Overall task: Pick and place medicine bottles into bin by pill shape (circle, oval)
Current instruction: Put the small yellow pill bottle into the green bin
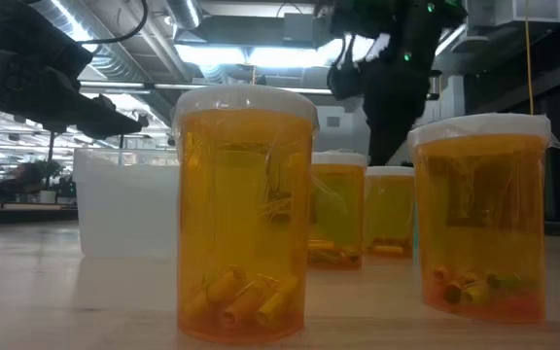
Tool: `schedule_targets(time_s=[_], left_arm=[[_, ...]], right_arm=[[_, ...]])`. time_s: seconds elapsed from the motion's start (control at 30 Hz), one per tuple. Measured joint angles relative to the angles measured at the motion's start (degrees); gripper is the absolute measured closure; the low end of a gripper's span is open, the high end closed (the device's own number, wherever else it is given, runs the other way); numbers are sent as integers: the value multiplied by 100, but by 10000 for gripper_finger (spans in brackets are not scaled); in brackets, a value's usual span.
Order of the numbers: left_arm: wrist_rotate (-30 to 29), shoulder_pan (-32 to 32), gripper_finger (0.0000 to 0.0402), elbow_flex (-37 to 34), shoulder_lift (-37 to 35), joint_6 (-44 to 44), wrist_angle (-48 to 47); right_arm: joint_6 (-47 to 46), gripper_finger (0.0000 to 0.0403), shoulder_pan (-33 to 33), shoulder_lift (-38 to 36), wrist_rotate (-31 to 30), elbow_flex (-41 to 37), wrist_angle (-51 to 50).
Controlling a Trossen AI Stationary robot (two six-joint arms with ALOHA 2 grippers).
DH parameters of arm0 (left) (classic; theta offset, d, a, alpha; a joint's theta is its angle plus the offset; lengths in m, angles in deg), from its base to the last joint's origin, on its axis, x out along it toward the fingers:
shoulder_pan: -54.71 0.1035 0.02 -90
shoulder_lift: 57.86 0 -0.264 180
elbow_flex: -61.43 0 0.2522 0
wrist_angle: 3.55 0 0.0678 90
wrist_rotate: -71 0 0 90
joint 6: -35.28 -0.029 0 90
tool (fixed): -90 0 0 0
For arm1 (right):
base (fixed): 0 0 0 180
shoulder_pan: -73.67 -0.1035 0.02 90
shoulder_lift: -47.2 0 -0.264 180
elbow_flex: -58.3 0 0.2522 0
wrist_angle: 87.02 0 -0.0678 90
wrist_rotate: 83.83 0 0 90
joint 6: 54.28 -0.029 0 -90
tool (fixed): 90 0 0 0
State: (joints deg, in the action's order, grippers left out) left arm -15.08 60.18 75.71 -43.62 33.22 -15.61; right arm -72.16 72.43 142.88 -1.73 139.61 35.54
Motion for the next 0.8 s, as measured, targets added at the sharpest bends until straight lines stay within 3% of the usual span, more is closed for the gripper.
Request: schedule_targets(time_s=[0.2, 0.37, 0.8], left_arm=[[0, 1, 147, 0, -1, 2, 0], [0, 0, 147, 0, -1, 4, 0], [2, 0, 147, 0, -2, 190, -1]], right_arm=[[-362, 222, -134, 0, -17, 937, -1377], [-778, 221, -636, -4, -15, 1546, -2437], [-1488, 221, -2905, -11, 199, 1552, -2777]])
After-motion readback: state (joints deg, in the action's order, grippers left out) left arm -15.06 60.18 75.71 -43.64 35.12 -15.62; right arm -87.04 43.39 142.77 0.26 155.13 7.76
